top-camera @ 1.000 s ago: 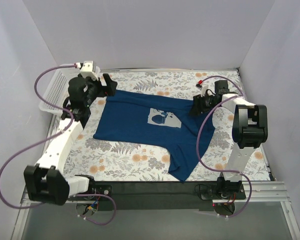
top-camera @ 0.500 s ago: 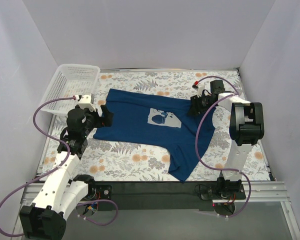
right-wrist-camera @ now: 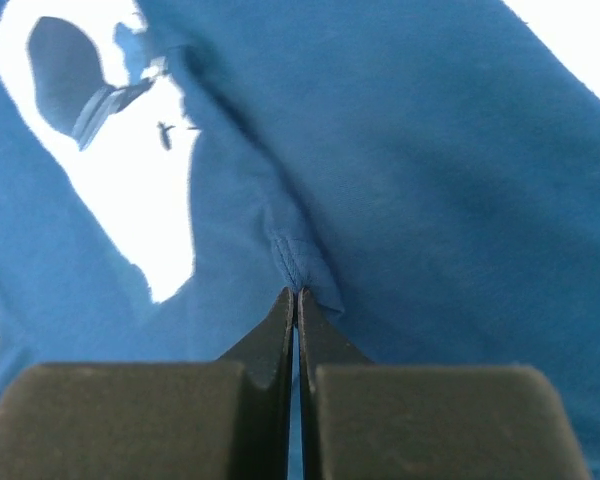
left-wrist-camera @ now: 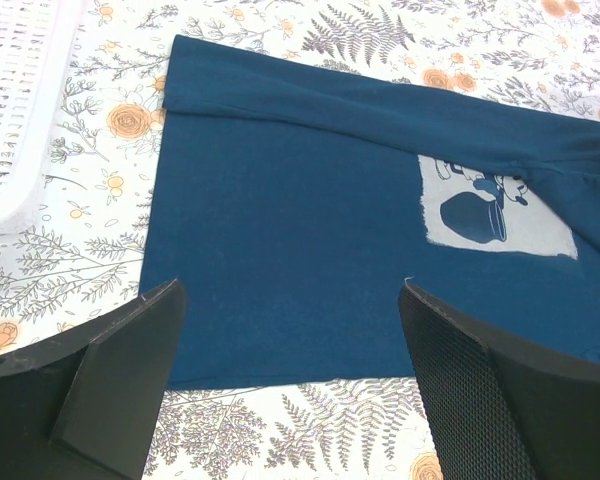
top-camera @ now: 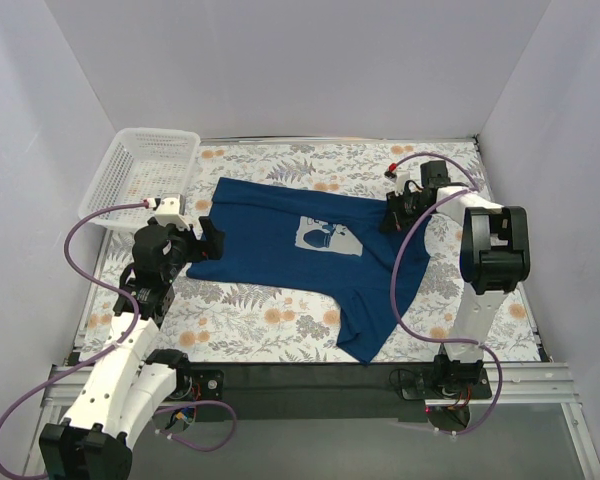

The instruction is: Fold and stack the t-shirts

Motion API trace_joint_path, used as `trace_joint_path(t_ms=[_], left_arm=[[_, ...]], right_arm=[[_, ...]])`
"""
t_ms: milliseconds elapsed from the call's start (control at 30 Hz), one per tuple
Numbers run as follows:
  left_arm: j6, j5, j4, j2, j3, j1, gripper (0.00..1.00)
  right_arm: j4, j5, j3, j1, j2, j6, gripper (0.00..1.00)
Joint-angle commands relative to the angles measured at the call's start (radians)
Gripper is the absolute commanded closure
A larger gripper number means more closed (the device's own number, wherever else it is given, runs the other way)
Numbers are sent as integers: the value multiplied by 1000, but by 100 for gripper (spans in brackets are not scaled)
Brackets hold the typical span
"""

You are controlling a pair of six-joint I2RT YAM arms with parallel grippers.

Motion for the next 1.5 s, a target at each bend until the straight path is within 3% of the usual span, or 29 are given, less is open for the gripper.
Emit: trace_joint_path(t_ms=[0, 233, 333, 367, 433, 700, 833, 1033, 1467], left_arm=[[-4, -17, -3, -16, -12, 3, 19], [-5, -15, -3, -16, -10, 3, 19], [-5, -14, -2, -13, -12, 3, 19], [-5, -14, -2, -13, -12, 3, 19], [-4, -18, -2, -12, -12, 3, 19], [-4, -15, 1, -10, -15, 1, 19], [-4, -12, 3, -7, -13, 1, 19], [-4, -1, 8, 1, -13, 3, 19], [-4, 5, 9, 1, -17, 1, 19]], right_arm=[[-16, -57, -25, 22, -114, -29, 99], [-157, -100, -125, 134, -208, -248, 94], [-244, -87, -145, 200, -217, -355, 71], [-254, -83, -153, 219, -223, -372, 55], [-297, -104, -153, 222, -243, -423, 50], [-301, -199, -87, 162, -346, -415, 48], [-268, -128, -68, 163, -314, -372, 45], [-254, 32, -81, 251, -271, -435, 43], [-159, 247, -10, 384, -116, -267, 50]])
